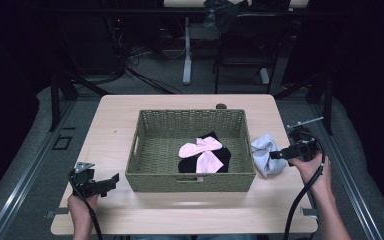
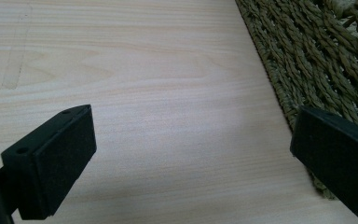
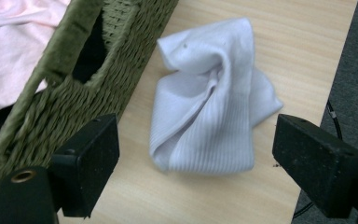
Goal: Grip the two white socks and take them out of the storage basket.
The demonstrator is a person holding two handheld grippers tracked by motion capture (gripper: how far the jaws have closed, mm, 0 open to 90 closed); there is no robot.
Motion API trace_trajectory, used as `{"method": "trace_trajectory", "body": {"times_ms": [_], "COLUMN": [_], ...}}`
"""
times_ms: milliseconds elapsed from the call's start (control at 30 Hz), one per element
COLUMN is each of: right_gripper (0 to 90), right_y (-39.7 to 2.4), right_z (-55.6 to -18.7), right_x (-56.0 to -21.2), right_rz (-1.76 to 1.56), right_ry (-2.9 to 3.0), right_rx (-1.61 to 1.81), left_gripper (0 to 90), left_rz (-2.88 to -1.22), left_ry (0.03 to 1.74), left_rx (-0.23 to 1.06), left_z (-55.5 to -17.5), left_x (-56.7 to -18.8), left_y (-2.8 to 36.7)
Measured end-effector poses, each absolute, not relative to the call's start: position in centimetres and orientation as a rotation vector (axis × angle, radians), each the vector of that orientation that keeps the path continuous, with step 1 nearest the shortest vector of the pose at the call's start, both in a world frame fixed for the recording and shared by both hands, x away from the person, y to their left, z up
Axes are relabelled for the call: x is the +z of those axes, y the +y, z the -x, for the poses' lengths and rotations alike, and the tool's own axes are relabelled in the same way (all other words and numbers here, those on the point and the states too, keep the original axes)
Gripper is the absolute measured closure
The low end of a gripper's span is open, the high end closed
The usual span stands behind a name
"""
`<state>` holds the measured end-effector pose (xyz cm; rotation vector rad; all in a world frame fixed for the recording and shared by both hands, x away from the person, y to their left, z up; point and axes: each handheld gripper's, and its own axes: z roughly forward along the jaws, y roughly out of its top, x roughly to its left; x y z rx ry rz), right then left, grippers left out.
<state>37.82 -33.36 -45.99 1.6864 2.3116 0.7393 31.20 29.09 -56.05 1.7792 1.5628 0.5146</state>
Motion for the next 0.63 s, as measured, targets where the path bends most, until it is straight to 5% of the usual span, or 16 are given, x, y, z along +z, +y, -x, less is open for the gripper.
{"method": "trace_trajectory", "body": {"times_ms": [633], "right_gripper": [5.8], "right_y": [-34.2], "right_z": [-33.1], "right_x": [-52.3], "right_rz": [-1.753], "right_ry": [2.285], "right_rx": [0.759], "left_gripper": [0.3], "left_rz": [-1.791], "left_ry": [1.557], "left_rx": [0.509], "left_z": [-31.3], "left_x": [-56.1], "left_y": [28.9]}}
